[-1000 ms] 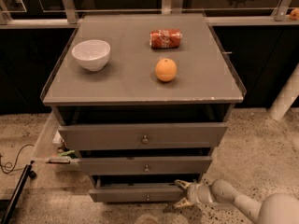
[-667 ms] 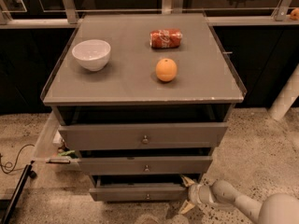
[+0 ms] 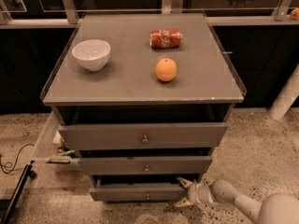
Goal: Open bottom drawer
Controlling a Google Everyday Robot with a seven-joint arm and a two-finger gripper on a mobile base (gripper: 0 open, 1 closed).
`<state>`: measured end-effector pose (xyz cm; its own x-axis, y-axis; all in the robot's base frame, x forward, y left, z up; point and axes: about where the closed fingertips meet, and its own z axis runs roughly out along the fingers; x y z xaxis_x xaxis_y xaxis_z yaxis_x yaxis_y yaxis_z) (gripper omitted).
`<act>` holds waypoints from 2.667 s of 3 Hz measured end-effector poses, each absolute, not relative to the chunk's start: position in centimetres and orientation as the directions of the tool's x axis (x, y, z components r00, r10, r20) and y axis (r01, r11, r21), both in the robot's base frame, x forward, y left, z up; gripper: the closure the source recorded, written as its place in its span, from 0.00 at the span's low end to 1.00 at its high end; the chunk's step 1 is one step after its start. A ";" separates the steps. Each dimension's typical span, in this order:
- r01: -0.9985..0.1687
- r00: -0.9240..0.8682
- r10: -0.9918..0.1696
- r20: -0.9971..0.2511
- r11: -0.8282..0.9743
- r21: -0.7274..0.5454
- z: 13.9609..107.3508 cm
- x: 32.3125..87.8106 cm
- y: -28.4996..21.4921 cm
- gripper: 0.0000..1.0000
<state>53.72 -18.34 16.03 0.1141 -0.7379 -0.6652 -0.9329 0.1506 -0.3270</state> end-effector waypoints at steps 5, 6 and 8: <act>-0.932 0.188 -0.655 -0.732 0.116 -0.344 22.3 47.7 -20.2 0.81; -0.932 0.188 -0.655 -0.732 0.116 -0.344 22.3 47.7 -20.2 0.58; -0.938 0.187 -0.661 -0.727 0.101 -0.333 21.2 49.0 -19.3 0.11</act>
Offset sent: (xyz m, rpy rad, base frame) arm -0.0178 0.0018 0.0605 0.0795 -0.0811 0.0652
